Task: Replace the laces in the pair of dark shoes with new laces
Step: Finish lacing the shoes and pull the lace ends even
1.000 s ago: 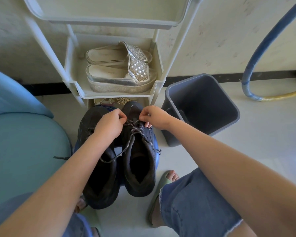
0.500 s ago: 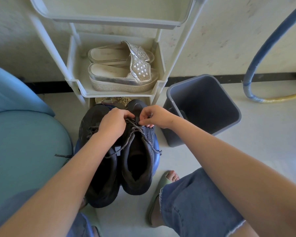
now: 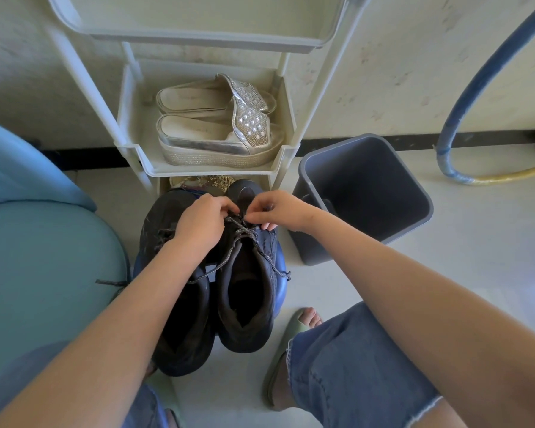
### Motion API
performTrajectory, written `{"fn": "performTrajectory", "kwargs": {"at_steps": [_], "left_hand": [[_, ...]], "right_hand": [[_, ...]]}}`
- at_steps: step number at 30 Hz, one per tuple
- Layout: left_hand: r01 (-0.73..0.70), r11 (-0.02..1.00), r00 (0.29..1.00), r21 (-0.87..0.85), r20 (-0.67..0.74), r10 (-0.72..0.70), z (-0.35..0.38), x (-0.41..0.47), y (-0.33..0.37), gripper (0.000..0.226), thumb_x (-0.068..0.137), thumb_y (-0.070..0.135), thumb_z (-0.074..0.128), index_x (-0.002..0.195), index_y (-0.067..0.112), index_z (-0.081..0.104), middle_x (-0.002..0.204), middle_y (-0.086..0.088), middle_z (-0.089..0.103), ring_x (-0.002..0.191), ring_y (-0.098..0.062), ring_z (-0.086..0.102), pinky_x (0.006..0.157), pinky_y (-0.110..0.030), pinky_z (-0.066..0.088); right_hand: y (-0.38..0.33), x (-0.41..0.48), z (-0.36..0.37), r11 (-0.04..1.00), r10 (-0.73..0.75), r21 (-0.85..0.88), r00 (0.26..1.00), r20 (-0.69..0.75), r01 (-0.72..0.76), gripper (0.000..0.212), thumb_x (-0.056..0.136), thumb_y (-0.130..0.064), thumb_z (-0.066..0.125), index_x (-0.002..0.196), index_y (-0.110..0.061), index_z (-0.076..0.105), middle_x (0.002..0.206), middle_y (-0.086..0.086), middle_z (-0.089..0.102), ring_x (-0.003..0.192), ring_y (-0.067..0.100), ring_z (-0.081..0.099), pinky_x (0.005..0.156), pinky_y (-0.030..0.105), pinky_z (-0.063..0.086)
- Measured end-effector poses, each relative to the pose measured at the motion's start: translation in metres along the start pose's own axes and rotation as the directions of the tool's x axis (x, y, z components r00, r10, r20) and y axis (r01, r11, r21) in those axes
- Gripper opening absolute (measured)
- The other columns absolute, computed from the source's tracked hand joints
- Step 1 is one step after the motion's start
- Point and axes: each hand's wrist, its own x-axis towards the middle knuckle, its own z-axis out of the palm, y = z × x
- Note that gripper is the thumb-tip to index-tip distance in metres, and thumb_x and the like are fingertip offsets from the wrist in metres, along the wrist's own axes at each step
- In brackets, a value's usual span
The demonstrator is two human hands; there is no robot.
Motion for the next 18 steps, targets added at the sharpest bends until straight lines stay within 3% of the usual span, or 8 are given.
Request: {"fn": "performTrajectory", "kwargs": {"at_steps": [5,11,18], "left_hand": [[-0.034,0.997,0.996,0.065,-0.076,0.039,0.001,-0.003,0.003,0.021,0.094,0.016,0.055,0.103,0.027,0.070,0.108,-0.005,0.061,0.099,-0.026,0.060,0.084,-0.039,0.048],[-0.012,0.995,0.987,0.102,-0.157,0.028,0.003,0.000,0.004,0.016,0.094,0.021,0.057,0.099,0.026,0.071,0.102,0.000,0.069,0.095,-0.023,0.062,0.072,-0.031,0.043],[0.010,0.983,0.978,0.184,-0.208,0.029,0.009,0.000,0.007,0.026,0.093,0.002,0.050,0.109,0.019,0.063,0.103,0.001,0.070,0.094,-0.022,0.063,0.065,-0.029,0.040]], "right_hand": [[-0.002,0.003,0.004,0.996,0.048,0.073,0.996,-0.071,-0.043,0.009,0.095,-0.011,0.056,0.092,-0.004,0.062,0.084,0.010,0.062,0.067,0.020,0.060,0.069,0.027,0.054],[0.010,-0.006,-0.011,0.863,0.187,0.476,0.982,0.003,-0.166,0.010,0.101,-0.008,0.044,0.098,-0.002,0.052,0.094,0.011,0.067,0.075,0.024,0.067,0.075,0.030,0.058],[0.018,-0.005,-0.013,0.909,0.102,0.402,0.994,0.046,-0.112,0.025,0.094,-0.032,0.057,0.104,-0.009,0.058,0.097,0.008,0.066,0.081,0.019,0.066,0.086,0.031,0.056]]}}
